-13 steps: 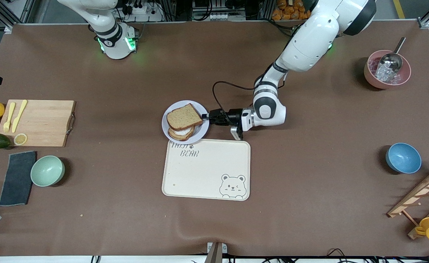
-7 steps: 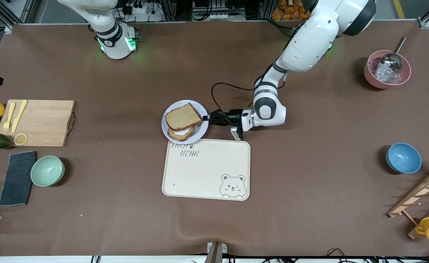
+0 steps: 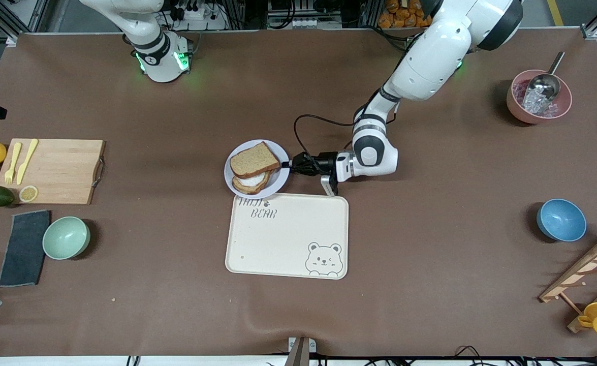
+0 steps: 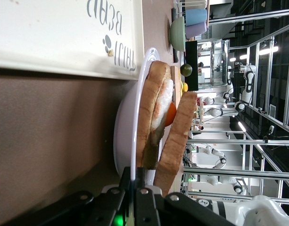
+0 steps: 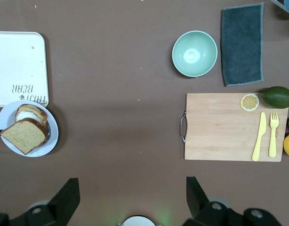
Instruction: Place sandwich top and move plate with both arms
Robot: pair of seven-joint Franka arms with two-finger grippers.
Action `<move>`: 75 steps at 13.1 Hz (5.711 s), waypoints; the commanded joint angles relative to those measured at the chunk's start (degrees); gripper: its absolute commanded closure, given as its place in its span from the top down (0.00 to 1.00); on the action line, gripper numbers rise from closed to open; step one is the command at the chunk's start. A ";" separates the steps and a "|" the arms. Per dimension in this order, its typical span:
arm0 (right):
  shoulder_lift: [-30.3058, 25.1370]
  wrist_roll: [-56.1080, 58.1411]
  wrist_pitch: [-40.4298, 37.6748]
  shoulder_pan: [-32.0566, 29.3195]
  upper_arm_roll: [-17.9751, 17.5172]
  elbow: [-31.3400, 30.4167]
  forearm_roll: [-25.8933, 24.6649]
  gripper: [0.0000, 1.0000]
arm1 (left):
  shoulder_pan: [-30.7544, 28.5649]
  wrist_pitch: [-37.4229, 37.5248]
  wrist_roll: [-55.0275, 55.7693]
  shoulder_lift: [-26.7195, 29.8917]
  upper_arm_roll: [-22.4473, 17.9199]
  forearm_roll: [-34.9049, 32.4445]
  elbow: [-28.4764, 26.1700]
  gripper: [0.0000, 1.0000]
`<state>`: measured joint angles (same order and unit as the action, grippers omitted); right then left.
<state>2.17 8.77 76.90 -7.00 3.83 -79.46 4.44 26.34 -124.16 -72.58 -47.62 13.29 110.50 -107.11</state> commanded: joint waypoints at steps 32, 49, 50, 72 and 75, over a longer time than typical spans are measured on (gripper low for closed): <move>1.17 -0.33 -0.96 2.43 -0.22 0.98 -2.77 1.00 | -33.02 -0.56 5.43 -0.89 15.63 -10.75 2.25 0.00; 1.34 -0.33 -0.96 2.60 -0.22 0.98 -2.68 1.00 | -26.60 -0.73 5.51 -3.44 6.57 -11.45 4.19 0.19; 1.34 -0.33 -0.96 2.60 -0.22 0.98 -2.68 1.00 | -25.99 -0.82 5.69 -3.53 6.57 -11.45 4.19 0.19; 1.43 -0.33 -0.96 2.95 -0.22 0.89 -2.68 1.00 | -33.36 -0.38 44.41 9.74 5.87 -49.37 7.43 0.34; 1.69 -0.33 -0.96 3.22 -0.22 0.89 -2.77 1.00 | -33.63 2.15 58.46 12.11 6.05 -62.64 11.82 0.34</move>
<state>3.30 8.79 76.71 -4.33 3.55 -79.46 2.34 -7.28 -124.29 -21.64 -37.28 19.41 54.36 -97.31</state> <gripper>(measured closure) 0.000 0.656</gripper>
